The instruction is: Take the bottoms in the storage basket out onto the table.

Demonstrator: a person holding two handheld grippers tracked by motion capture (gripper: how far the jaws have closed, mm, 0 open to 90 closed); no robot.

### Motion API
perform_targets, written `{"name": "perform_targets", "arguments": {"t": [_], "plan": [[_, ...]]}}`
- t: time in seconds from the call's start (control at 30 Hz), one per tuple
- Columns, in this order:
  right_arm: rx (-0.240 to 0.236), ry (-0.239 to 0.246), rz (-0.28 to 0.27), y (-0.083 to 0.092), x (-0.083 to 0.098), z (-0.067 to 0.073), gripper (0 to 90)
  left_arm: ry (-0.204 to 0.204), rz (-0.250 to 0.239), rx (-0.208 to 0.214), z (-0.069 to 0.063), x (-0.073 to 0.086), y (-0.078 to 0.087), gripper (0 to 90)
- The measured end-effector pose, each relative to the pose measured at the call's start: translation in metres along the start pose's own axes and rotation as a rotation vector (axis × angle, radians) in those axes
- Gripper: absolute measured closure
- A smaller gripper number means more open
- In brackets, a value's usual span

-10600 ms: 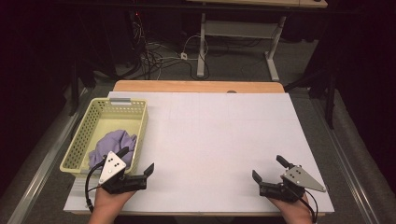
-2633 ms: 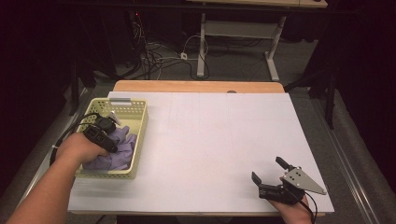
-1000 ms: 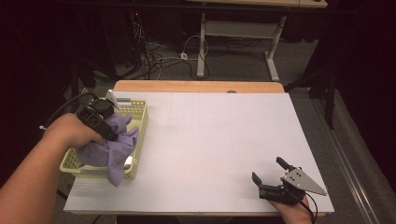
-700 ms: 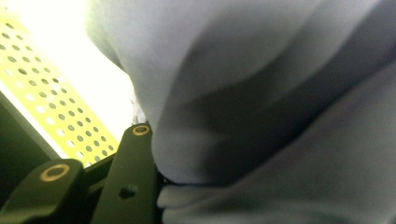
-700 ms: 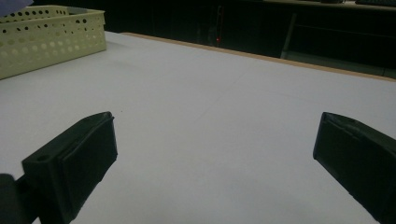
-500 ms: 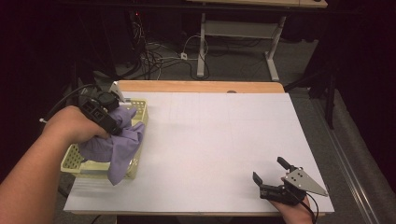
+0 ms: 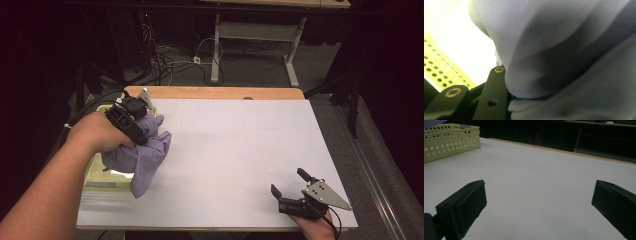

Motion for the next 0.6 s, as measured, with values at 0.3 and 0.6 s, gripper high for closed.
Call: {"name": "perform_targets", "arguments": {"t": [0.3,0.6], "plan": [[-0.003,0.003,0.002,0.0,0.0,0.001,0.3,-0.068,-0.012,0.027,-0.027,-0.024,-0.013,63.2],[-0.004,0.003,0.004,-0.001,0.001,0.001,0.3,-0.1,-0.031,0.058,-0.045,-0.042,-0.028,63.0]]}}
Point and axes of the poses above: each handheld gripper's, and its own axes: y roughly backward along the jaws, x roughly out of its underside, z roughly to its left, the point moved 2 cm from there along -y, roughly forward along the jaws, and after that the axes turned 3 degrees about -z, right-handed, at the moved point
